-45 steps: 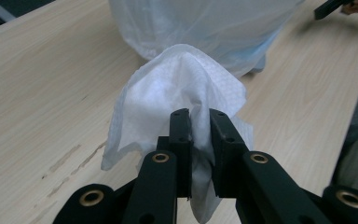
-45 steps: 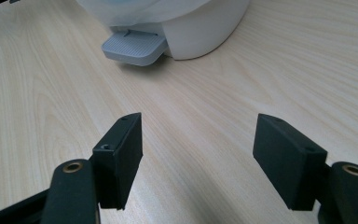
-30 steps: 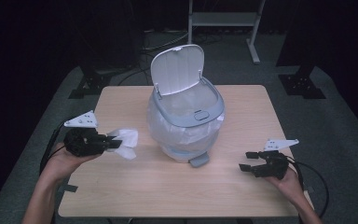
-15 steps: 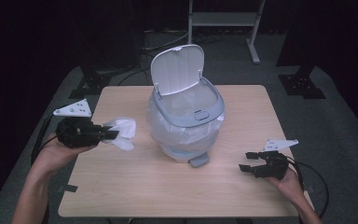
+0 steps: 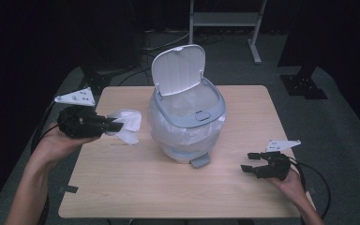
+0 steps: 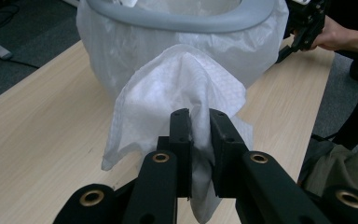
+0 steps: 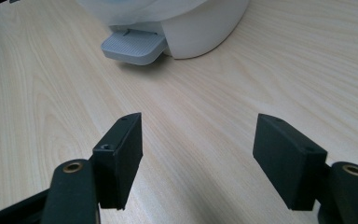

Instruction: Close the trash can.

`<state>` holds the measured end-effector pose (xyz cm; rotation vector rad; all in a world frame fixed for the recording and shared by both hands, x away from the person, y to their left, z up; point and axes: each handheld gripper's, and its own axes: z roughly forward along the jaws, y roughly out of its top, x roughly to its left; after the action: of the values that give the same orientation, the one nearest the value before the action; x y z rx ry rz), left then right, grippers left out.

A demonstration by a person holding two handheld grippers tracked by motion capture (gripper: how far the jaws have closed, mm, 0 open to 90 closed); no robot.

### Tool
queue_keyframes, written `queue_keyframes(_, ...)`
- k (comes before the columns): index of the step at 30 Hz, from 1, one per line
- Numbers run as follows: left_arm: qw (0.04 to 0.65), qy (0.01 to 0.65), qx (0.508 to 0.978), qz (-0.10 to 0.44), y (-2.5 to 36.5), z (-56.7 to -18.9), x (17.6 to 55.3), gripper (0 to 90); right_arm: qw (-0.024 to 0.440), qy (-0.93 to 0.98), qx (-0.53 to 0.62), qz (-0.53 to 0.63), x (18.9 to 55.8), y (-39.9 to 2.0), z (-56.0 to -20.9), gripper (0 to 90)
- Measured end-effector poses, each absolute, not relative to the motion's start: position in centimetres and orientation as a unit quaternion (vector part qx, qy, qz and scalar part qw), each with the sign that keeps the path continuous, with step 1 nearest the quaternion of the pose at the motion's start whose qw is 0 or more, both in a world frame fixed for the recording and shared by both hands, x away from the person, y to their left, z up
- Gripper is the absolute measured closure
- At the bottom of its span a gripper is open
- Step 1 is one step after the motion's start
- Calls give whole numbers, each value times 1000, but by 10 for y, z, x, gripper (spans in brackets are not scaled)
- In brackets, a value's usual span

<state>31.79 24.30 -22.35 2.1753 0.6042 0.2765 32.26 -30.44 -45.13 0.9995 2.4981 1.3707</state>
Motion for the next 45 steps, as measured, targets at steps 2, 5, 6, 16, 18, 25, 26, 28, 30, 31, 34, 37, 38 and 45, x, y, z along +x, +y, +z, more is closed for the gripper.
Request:
queue_keyframes(2, 421, 239, 868, 111, 240, -218, 319, 810, 61, 825, 330, 455, 323, -304, -451, 317)
queue_keyframes(5, 420, 235, 869, 112, 236, -212, 321, 809, 61, 825, 328, 456, 323, -304, -450, 317)
queue_keyframes(6, 421, 233, 869, 111, 234, -209, 322, 810, 61, 825, 327, 456, 324, -304, -450, 317)
queue_keyframes(16, 416, 222, 875, 108, 220, -197, 331, 809, 61, 824, 329, 458, 323, -306, -449, 317)
queue_keyframes(18, 412, 220, 878, 108, 217, -195, 333, 809, 61, 824, 329, 458, 323, -305, -449, 317)
queue_keyframes(25, 412, 217, 879, 106, 208, -189, 339, 809, 60, 822, 329, 461, 323, -306, -449, 319)
queue_keyframes(26, 410, 216, 880, 106, 206, -188, 341, 809, 61, 822, 329, 461, 323, -306, -449, 319)
queue_keyframes(28, 409, 216, 880, 106, 205, -188, 342, 809, 60, 822, 329, 461, 323, -306, -449, 319)
queue_keyframes(30, 410, 214, 881, 103, 202, -186, 344, 809, 60, 822, 329, 461, 323, -306, -449, 319)
queue_keyframes(31, 409, 214, 881, 103, 201, -186, 345, 809, 59, 822, 329, 461, 323, -306, -449, 319)
queue_keyframes(34, 409, 211, 882, 103, 196, -183, 348, 809, 60, 822, 329, 461, 323, -307, -448, 319)
queue_keyframes(37, 409, 207, 883, 103, 191, -180, 350, 809, 59, 821, 329, 463, 323, -307, -448, 319)
queue_keyframes(38, 409, 207, 883, 103, 189, -180, 351, 809, 59, 821, 329, 463, 323, -307, -448, 319)
queue_keyframes(45, 404, 202, 886, 102, 178, -176, 358, 810, 59, 821, 328, 464, 323, -307, -448, 319)
